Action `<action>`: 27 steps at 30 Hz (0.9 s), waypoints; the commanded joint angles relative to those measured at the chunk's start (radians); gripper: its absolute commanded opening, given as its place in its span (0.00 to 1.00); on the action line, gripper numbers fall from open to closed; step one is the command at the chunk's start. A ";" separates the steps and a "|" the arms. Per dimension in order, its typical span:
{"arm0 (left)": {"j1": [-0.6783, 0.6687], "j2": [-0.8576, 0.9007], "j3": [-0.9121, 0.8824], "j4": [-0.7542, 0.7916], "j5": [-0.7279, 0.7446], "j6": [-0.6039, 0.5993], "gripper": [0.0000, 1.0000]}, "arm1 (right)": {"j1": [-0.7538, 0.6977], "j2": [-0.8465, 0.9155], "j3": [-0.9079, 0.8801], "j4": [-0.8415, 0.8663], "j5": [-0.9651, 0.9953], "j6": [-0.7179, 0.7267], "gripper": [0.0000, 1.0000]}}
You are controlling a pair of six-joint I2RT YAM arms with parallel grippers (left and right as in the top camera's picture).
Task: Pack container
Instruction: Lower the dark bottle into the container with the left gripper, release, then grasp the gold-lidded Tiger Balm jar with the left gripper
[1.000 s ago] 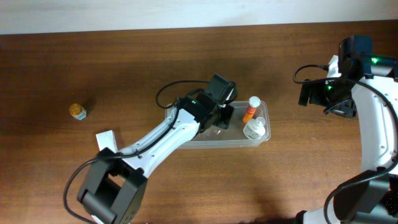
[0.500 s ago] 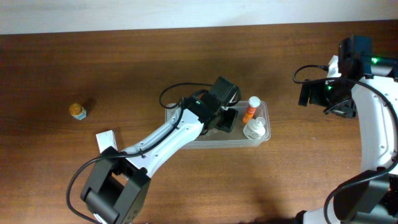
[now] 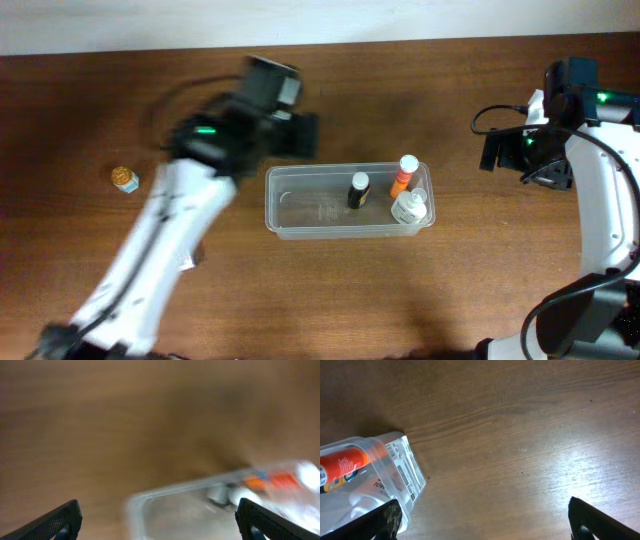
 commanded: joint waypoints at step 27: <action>0.776 0.512 -0.005 0.052 0.030 0.006 0.99 | -0.004 0.004 -0.004 -0.005 -0.006 -0.008 0.99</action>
